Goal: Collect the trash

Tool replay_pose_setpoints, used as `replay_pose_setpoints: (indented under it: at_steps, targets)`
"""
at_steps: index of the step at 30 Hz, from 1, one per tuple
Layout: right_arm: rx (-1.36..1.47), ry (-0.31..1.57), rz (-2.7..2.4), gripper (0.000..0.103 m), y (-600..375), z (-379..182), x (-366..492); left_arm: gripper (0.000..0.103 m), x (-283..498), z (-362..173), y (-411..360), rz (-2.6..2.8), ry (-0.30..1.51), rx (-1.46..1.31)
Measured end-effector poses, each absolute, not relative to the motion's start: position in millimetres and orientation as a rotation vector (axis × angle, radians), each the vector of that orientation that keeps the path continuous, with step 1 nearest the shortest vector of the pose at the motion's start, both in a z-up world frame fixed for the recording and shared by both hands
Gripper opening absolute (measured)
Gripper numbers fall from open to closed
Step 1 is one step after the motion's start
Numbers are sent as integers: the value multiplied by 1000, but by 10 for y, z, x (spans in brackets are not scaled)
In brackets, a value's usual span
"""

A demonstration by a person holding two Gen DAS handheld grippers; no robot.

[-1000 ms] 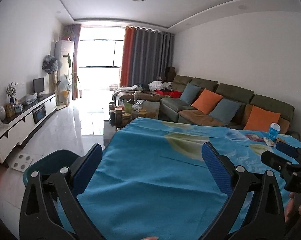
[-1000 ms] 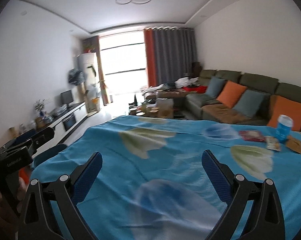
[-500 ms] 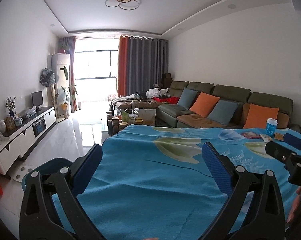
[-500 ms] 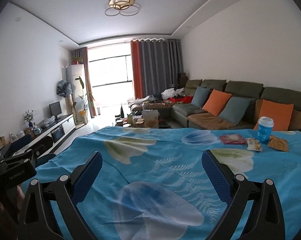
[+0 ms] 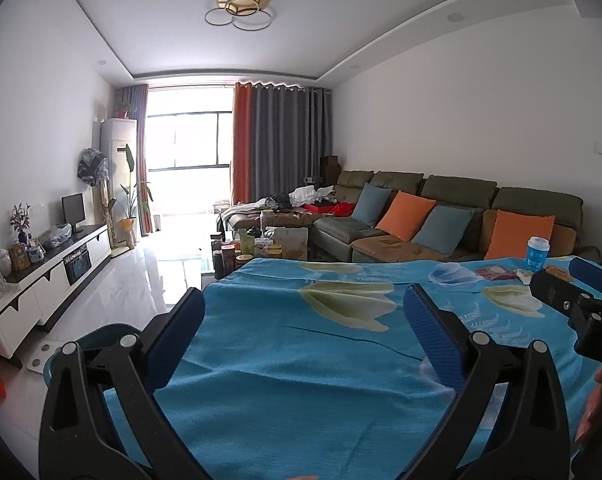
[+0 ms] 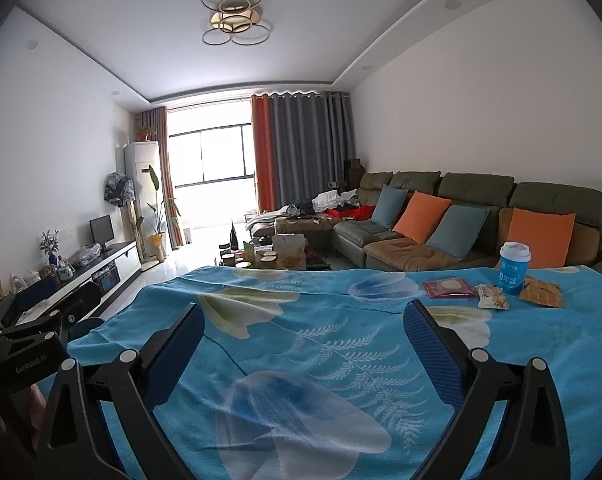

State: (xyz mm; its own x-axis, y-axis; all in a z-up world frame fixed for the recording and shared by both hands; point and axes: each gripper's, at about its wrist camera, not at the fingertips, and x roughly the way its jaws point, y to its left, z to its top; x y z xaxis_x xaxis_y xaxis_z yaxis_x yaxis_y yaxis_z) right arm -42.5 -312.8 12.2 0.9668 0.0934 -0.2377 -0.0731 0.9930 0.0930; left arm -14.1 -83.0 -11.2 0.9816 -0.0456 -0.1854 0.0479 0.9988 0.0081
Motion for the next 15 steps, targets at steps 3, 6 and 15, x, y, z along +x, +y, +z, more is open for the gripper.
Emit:
replay_pose_setpoints:
  at_steps: [3, 6, 15]
  targets:
    - [83, 242, 85, 96, -3131, 131, -437, 98, -156, -118, -824, -45, 184, 11]
    - [83, 240, 82, 96, -3136, 139, -447, 98, -166, -109, -823, -44, 180, 10]
    - [78, 235, 79, 96, -3126, 151, -464, 98, -197, -104, -820, -39, 168, 10]
